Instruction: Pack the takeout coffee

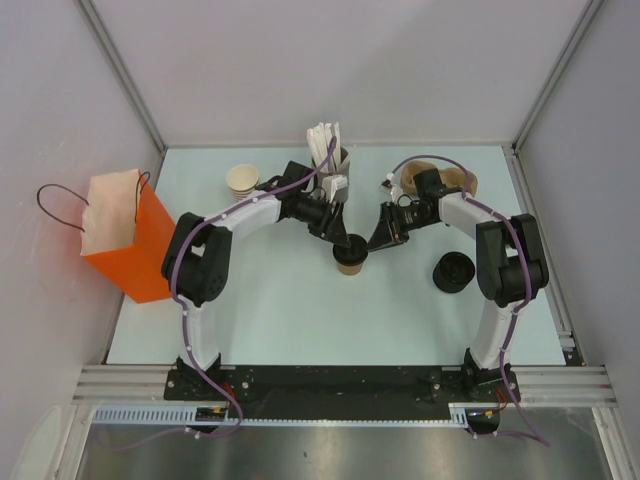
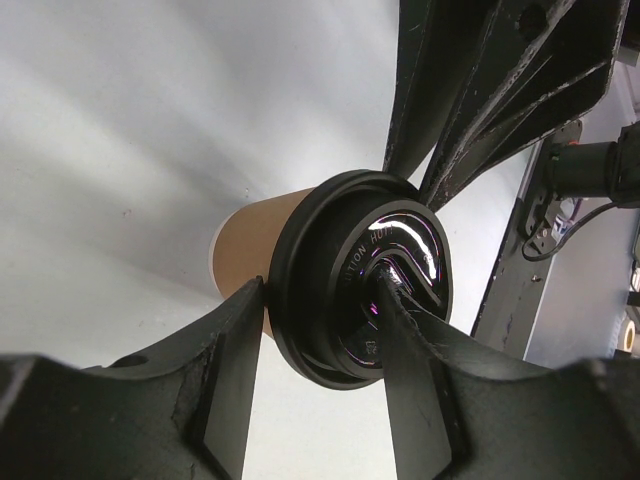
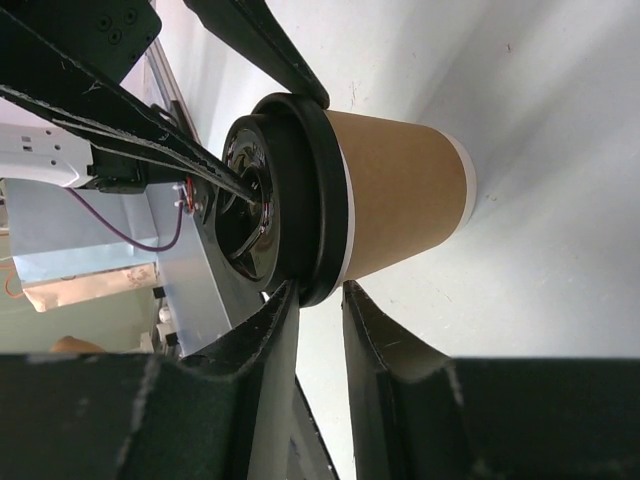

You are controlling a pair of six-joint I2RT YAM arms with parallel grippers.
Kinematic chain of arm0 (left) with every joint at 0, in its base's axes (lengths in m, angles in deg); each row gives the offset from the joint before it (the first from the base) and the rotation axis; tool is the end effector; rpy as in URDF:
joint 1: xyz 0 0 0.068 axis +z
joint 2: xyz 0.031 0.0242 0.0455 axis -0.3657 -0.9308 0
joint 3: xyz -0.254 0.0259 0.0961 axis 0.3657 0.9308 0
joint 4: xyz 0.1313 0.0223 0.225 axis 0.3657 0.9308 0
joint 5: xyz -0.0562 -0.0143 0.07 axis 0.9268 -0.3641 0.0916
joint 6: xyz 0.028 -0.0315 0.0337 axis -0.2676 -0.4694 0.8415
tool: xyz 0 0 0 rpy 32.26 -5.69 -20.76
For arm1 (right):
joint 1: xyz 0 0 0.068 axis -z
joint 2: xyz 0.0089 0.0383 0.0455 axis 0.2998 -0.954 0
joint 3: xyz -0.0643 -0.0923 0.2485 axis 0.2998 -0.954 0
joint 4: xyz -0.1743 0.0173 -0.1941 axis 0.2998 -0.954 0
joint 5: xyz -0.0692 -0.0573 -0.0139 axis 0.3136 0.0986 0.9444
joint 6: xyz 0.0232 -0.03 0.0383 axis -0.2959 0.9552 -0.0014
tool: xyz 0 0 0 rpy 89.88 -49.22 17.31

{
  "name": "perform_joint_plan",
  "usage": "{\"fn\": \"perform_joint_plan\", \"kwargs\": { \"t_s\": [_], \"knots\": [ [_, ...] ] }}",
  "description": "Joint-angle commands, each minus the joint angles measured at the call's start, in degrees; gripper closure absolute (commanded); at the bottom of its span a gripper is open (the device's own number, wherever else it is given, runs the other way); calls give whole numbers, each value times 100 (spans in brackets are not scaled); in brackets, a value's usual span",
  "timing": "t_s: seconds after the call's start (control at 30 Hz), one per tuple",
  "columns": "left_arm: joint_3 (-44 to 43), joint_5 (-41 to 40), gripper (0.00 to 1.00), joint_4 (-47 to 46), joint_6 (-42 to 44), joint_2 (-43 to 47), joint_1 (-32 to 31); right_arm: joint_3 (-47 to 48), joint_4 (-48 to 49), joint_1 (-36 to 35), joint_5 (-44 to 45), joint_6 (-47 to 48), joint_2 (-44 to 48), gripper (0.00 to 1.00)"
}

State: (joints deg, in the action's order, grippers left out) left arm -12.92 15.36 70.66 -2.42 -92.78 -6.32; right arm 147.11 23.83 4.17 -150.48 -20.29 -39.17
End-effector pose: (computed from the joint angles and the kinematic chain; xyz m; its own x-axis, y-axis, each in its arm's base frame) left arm 0.3640 -0.2215 0.2012 -0.7461 0.3715 -0.5525 0.6658 0.4099 -0.6234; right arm 0.3601 0.1168 0.1845 -0.8885 -0.2210 -0.4021 -0.4585 0.3942 0.7965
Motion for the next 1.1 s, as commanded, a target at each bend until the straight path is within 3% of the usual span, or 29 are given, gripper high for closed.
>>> {"fn": "perform_joint_plan", "kwargs": {
  "t_s": [0.0, 0.83, 1.07],
  "knots": [
    [64, -804, 49, 179, 275, -198, -132, 25, 202, -79, 219, -25, -156, 72],
    [29, -1085, 55, 548, 653, -321, -150, 34, 105, -307, 2389, -7, -507, 75],
    [29, -1235, 57, 645, 776, -347, -167, 200, 53, -254, 2110, 46, -226, 72]
  ]
}}
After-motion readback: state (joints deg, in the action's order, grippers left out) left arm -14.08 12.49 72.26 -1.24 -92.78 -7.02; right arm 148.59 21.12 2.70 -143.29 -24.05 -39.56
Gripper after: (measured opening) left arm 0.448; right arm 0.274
